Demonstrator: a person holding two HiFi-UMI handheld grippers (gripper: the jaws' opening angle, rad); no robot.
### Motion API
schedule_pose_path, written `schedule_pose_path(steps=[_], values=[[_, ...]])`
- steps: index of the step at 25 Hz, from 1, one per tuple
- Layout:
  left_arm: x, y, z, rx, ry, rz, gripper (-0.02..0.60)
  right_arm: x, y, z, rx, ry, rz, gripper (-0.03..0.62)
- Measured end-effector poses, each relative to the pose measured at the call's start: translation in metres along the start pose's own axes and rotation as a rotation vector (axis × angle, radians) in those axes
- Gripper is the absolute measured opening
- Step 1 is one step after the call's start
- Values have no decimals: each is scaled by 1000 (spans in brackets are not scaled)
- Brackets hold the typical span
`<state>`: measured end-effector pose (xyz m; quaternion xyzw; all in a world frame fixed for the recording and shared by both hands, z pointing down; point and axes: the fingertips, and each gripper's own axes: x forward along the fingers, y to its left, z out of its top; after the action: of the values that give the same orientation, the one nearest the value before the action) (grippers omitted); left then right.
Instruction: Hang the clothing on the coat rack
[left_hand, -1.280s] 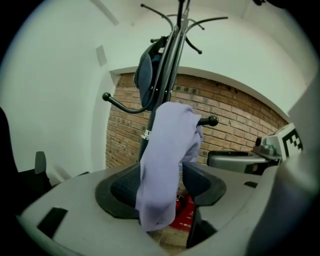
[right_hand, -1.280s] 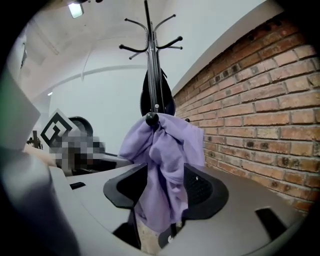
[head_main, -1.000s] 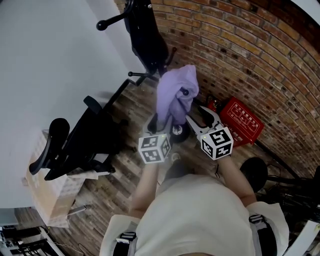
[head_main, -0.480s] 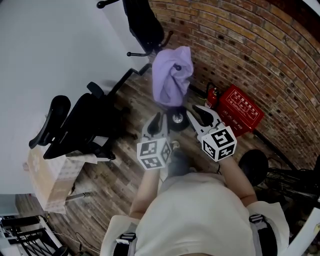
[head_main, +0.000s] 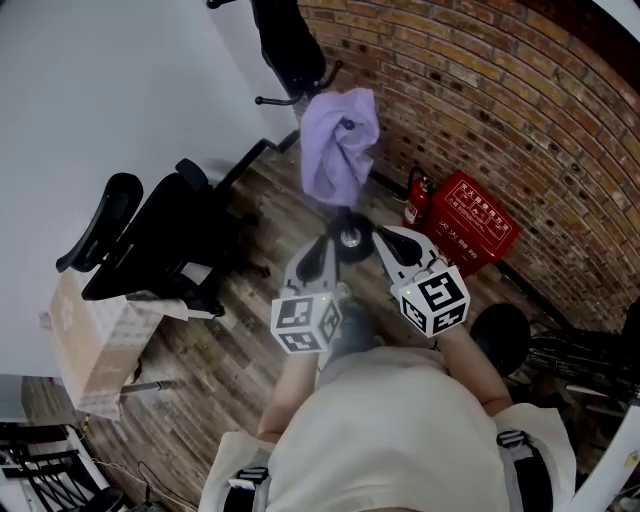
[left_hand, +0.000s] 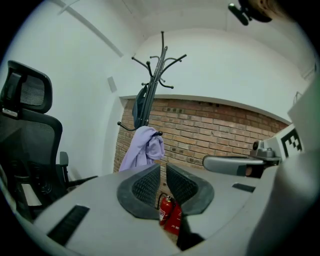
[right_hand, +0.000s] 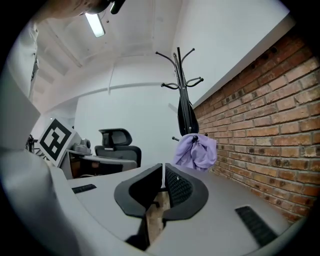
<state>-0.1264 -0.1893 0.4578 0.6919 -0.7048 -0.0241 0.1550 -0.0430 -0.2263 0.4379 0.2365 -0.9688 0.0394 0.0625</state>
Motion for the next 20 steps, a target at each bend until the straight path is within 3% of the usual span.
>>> schedule_pose_path(steps=[20], values=[[-14, -9, 9, 16, -36, 22, 18, -14, 10, 13, -63, -46, 22, 0]])
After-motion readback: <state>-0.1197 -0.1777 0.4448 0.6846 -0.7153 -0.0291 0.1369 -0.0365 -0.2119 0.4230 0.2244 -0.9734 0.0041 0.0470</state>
